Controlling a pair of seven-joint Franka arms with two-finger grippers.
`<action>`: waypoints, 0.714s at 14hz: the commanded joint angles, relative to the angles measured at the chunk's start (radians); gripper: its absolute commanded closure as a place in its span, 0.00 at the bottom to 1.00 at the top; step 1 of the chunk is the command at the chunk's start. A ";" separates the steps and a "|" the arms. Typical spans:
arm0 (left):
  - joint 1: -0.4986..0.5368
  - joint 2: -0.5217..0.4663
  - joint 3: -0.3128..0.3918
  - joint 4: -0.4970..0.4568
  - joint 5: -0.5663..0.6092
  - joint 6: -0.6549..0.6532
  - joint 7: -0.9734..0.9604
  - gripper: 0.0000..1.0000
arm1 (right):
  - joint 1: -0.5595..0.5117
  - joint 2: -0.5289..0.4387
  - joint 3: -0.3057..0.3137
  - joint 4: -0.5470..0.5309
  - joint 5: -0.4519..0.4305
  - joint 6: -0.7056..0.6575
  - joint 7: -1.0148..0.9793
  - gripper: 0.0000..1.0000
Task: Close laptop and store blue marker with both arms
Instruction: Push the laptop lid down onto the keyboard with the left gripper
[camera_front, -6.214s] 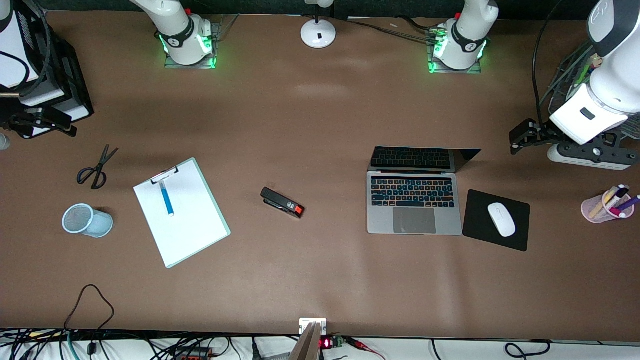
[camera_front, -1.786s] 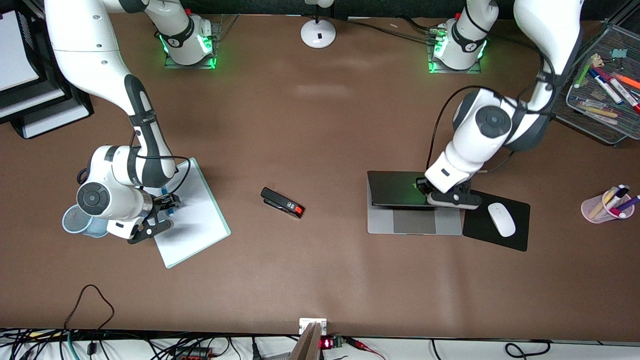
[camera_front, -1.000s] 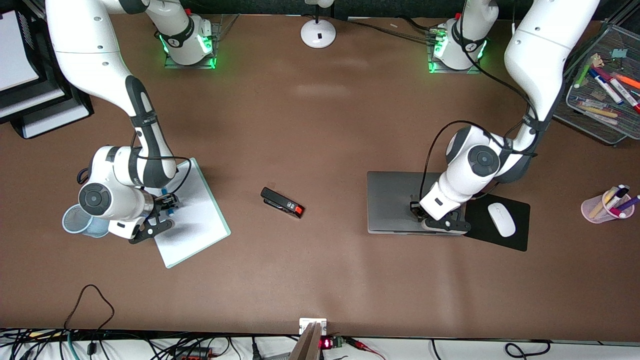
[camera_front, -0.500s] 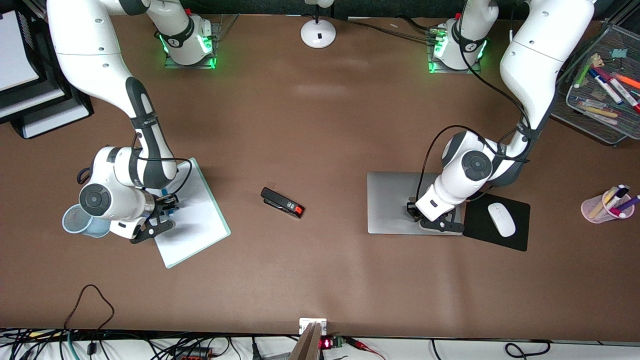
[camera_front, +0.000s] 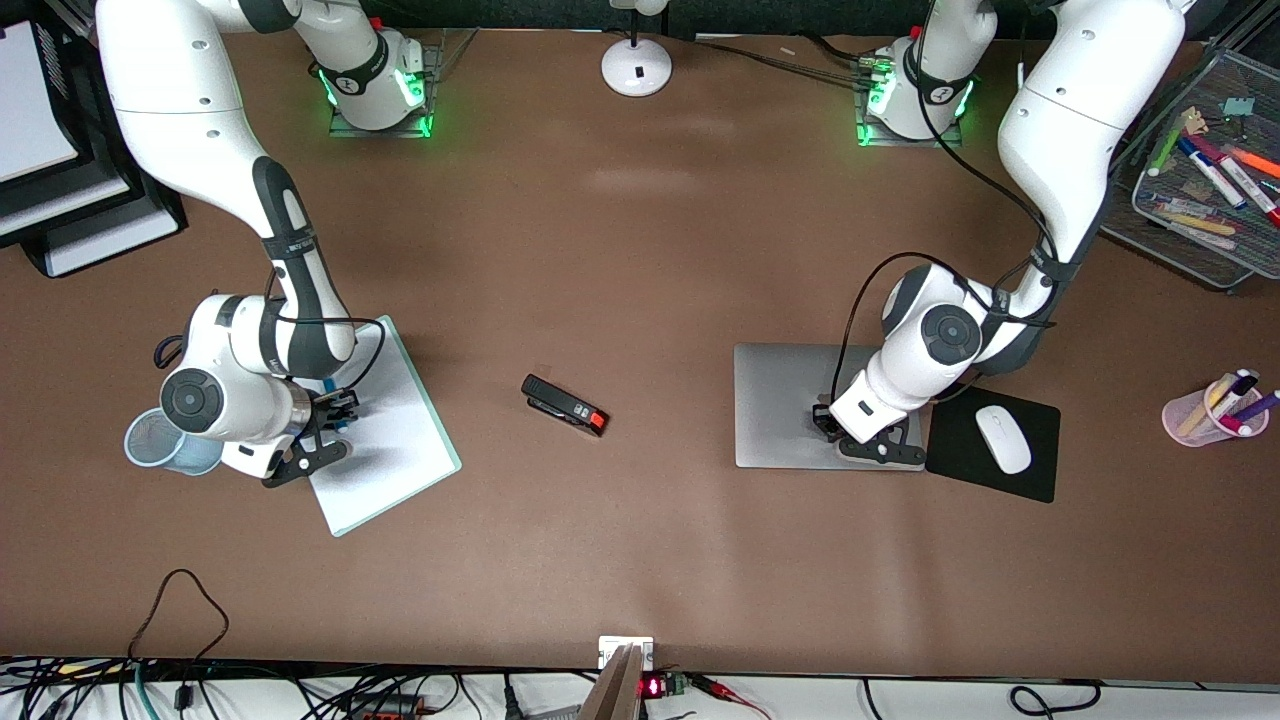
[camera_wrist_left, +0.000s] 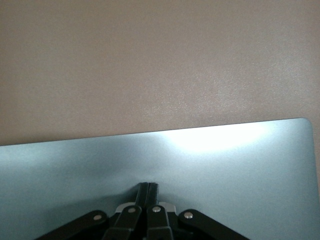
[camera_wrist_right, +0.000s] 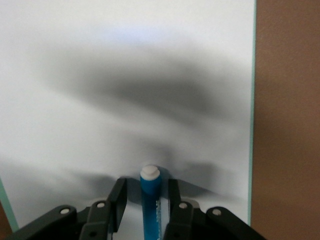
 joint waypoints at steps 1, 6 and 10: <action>0.001 0.016 0.002 0.025 0.030 -0.001 0.005 1.00 | -0.010 0.007 0.010 0.019 0.007 0.003 -0.019 0.67; 0.004 -0.033 0.001 0.028 0.032 -0.033 0.003 1.00 | -0.011 0.010 0.010 0.019 0.008 0.003 -0.019 0.68; 0.002 -0.156 -0.008 0.031 0.030 -0.229 0.006 0.98 | -0.011 0.013 0.010 0.019 0.005 0.003 -0.019 0.72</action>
